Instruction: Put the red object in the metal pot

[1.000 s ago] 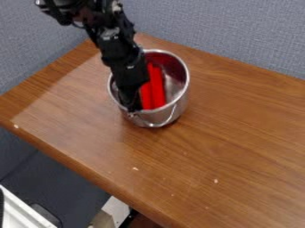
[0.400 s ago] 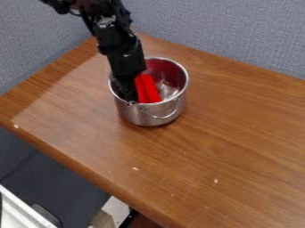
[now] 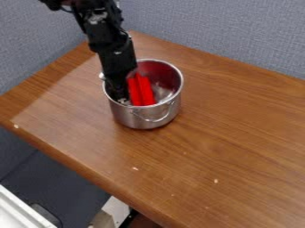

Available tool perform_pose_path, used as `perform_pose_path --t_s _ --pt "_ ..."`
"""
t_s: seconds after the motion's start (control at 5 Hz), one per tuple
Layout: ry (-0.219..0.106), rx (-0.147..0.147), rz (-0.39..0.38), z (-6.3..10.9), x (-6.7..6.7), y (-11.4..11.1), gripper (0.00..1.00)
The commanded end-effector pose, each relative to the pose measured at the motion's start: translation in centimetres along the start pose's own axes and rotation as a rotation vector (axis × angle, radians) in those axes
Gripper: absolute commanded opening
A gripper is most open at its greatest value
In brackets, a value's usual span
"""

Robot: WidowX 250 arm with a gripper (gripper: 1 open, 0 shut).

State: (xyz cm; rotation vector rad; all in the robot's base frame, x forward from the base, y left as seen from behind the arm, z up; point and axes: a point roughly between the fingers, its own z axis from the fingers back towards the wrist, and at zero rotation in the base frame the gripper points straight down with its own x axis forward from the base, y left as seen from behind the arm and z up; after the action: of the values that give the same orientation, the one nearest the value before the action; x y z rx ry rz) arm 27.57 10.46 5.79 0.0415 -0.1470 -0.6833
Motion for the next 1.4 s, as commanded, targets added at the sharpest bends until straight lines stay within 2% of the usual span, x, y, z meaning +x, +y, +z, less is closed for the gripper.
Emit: perform_pose_path --t_s 0.0,0.4,0.6,0.8,1.2 --pt "-0.026 0.074 0.021 2.8 -0.6 1.7 1.00" --pt "-0.044 0.068 0.082 2.4 0.5 1.8 1.00" --pt "-0.054 0.064 0.070 2.4 0.4 2.7 0.00" --pt "-0.067 0.055 0.064 2.6 0.3 3.5 0.00" --pt "-0.174 0.079 0.075 4.9 1.5 2.8 0.00"
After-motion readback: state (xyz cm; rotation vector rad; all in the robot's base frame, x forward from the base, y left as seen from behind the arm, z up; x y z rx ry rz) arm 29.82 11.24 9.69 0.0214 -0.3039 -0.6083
